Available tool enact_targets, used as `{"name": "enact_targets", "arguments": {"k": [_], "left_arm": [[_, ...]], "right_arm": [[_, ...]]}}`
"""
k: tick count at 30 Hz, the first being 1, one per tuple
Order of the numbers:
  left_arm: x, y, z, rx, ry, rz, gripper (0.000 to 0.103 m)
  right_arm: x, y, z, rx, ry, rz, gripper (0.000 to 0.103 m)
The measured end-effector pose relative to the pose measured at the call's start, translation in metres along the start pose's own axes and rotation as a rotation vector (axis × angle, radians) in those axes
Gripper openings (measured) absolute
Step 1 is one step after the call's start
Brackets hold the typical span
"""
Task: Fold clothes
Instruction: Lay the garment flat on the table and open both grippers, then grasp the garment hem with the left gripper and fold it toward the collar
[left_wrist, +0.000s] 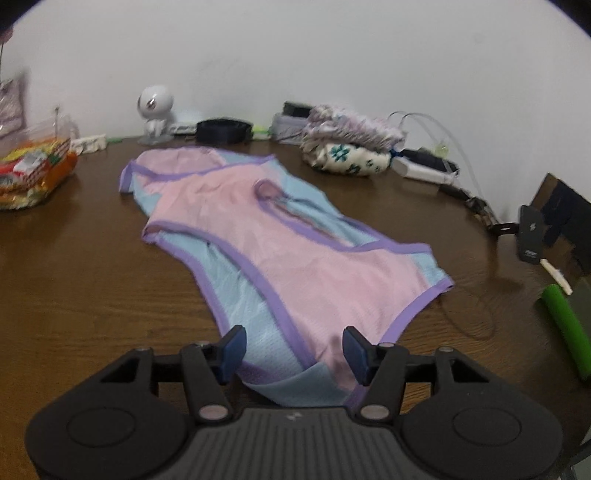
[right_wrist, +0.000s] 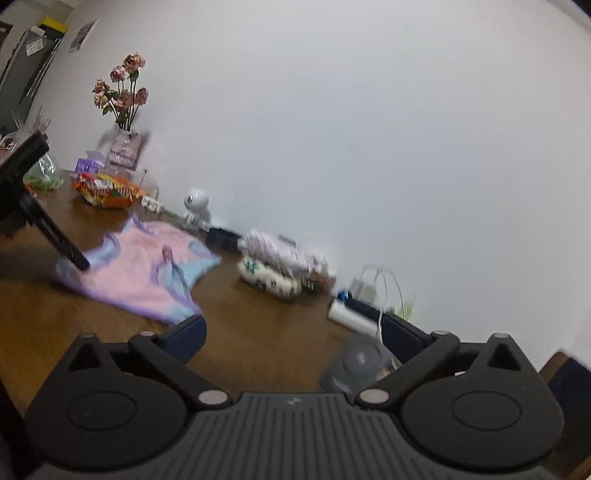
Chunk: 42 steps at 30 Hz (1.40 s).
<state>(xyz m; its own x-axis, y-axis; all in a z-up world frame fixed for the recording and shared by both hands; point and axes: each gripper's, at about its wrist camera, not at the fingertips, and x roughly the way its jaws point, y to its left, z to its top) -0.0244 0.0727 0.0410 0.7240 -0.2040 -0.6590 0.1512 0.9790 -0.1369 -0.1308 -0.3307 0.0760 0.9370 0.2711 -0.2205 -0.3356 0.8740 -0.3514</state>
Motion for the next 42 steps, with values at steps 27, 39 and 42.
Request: {"name": "enact_targets", "arguments": {"k": [27,39,42], "left_arm": [[0.006,-0.028,-0.002,0.027,0.049,0.074,0.053],[-0.034,-0.047,-0.040,-0.035,0.048,-0.047,0.009],[-0.049,-0.062,-0.058,-0.099,0.055,-0.106,0.010]], "right_arm": [[0.004,-0.021,0.008,0.499,-0.164,0.333,0.103],[0.169,0.130,0.037,0.391,0.325,0.348,0.064],[0.174,0.138,0.033,0.371,0.383,0.381,0.052]]}}
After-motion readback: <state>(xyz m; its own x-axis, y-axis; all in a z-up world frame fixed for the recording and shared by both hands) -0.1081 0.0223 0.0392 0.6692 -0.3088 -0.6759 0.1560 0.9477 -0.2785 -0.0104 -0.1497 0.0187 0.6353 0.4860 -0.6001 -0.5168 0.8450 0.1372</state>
